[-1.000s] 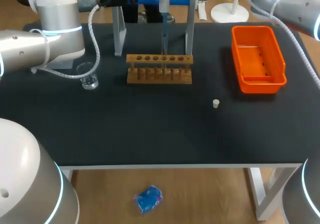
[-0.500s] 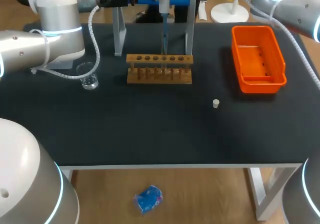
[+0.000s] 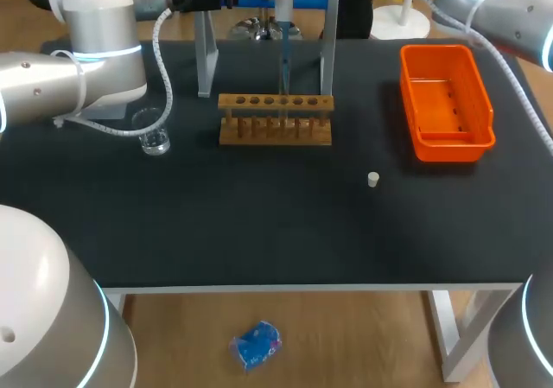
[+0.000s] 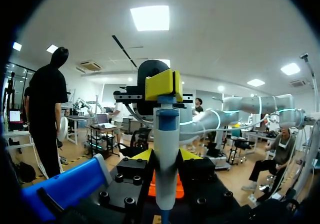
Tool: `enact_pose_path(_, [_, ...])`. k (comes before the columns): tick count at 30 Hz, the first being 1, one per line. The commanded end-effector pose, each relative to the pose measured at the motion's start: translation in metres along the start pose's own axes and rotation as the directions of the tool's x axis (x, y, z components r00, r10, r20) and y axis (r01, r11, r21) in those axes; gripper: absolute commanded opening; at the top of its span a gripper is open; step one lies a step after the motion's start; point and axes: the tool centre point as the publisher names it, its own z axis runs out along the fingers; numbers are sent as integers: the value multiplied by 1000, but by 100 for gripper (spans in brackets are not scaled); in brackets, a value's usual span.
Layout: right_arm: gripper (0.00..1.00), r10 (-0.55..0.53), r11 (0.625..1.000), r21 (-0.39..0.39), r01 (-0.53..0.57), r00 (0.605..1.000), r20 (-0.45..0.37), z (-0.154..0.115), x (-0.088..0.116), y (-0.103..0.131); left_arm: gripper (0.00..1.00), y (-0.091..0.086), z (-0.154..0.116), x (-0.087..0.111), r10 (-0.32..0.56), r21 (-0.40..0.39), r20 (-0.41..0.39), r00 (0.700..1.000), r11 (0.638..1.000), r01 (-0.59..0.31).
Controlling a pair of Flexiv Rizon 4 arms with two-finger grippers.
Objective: Invert the test tube, pick up the pipette, mount the tip to pipette, aspirate from beaker and dispense into the tube, eject the tip, return the pipette, and cap with the stopper.
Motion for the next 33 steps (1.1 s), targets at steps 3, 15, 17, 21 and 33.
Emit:
enact_pose_path(3, [0,-9,1000,11,9,1000,0,0,0,3,0,-4,1,0,-1,0,1,1000,1000,1])
enact_pose_path(15, [0,-36,999,21,35,999,4,-3,-2,15,0,-4,1,0,-1,0,1,1000,1000,1])
enact_pose_path(17, [0,-41,999,21,41,999,6,-3,-2,17,0,-4,1,0,-1,0,1,1000,1000,1])
enact_pose_path(21, [0,-50,999,19,50,999,7,-3,-2,22,0,-4,1,0,-1,0,1,1000,1000,1])
enact_pose_path(33, [0,-70,997,24,70,998,2,-4,0,31,0,-4,1,0,-1,0,1,1000,1000,1])
